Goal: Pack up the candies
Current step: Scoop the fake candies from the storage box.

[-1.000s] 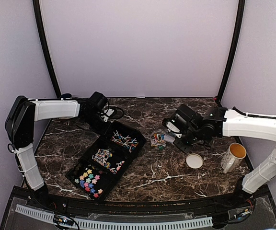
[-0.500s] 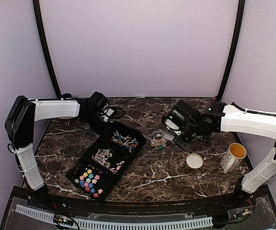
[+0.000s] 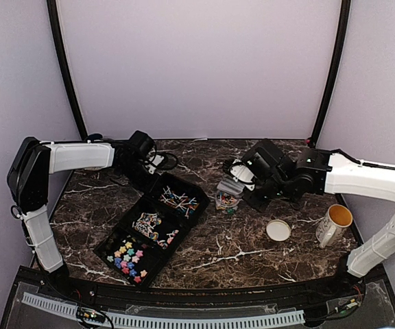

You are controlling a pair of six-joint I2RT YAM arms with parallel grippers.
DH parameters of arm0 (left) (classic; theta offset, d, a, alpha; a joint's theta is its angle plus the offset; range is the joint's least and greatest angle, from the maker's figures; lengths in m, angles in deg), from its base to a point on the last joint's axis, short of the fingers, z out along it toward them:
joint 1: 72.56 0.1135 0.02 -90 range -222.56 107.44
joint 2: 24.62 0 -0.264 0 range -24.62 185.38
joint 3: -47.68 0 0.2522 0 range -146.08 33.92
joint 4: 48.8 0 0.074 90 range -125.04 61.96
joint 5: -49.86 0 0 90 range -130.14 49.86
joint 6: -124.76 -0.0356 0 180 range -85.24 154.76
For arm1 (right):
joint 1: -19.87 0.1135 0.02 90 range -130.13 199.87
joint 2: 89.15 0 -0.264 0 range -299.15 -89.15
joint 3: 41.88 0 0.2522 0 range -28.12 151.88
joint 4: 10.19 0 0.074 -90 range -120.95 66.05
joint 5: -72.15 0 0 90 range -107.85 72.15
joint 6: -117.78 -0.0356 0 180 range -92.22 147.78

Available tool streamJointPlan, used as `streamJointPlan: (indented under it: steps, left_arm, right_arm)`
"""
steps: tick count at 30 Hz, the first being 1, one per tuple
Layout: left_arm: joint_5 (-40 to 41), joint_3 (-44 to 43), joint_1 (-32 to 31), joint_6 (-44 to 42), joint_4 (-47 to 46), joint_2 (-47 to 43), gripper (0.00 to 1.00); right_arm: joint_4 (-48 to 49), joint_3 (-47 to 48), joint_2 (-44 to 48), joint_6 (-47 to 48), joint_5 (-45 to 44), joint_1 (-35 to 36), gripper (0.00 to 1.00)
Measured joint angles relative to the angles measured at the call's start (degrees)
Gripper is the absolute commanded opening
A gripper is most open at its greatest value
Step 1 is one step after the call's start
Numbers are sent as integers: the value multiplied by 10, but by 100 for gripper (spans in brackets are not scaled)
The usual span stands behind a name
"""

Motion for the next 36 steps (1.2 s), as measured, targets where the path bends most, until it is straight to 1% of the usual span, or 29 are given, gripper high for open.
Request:
streamJointPlan:
  steps: [6,10,16,19,29,36]
  left_arm:
    - [-6,0,0,-1,0,0,0]
    - [-9,0,0,-2,-1,0,0]
    - [-6,-4,-3,-6,2,0,0]
    - [-5,-5,-5,-6,3,1,0]
    - [0,-7,-8,-7,4,5,0]
    - [4,-12,-11,-7,7,11,0]
  right_arm:
    - [38,-2,10,58,28,28,0]
    - [30,42,-31,87,41,40,0]
    - [-18,142,-132,101,43,52,0]
    - [-47,171,-171,102,44,56,0]
    - [-131,251,-246,103,40,67,0]
    - [-158,327,-321,103,24,72,0]
